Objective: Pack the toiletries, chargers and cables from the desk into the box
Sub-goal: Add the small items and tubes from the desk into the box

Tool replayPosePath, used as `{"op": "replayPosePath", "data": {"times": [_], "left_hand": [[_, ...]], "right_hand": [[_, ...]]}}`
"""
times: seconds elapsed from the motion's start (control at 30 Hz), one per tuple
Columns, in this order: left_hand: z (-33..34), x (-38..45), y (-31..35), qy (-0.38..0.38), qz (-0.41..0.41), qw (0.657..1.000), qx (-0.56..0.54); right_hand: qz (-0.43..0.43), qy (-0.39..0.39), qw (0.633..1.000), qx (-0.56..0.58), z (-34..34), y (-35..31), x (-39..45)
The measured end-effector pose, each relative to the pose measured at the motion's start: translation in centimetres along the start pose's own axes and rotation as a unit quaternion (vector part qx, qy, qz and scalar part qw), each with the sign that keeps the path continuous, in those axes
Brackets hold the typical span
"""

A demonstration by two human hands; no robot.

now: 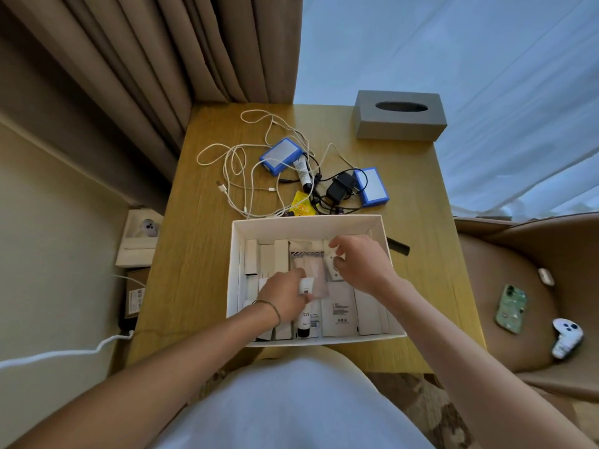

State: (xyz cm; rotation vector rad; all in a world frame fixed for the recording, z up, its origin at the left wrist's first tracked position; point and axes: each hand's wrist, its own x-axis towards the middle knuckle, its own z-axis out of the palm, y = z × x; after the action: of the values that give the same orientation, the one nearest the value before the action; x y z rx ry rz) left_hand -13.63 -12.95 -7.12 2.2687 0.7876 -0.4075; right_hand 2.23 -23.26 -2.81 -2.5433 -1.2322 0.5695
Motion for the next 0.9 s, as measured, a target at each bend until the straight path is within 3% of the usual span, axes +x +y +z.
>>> {"op": "replayPosePath", "data": {"times": [0.27, 0.47, 0.63, 0.9], "left_hand": [[-0.9, 0.2, 0.5, 0.076, 0.060, 0.987, 0.129], [-5.7, 0.4, 2.3, 0.175, 0.107, 0.977, 0.057], [-10.2, 1.3, 3.0, 0.271, 0.136, 0.950, 0.073], [-14.2, 4.2, 1.5, 0.234, 0.054, 0.970, 0.044]], "right_hand": [[-0.020, 0.042, 0.998, 0.033, -1.6, -1.4, 1.4], [-0.011, 0.047, 0.994, 0.100, -4.0, -2.7, 5.6], [-0.003, 0.032, 0.996, 0.088, -5.1, -3.2, 10.8], [-0.035, -0.078, 0.994, -0.071, -3.5, -3.8, 18.9]]}}
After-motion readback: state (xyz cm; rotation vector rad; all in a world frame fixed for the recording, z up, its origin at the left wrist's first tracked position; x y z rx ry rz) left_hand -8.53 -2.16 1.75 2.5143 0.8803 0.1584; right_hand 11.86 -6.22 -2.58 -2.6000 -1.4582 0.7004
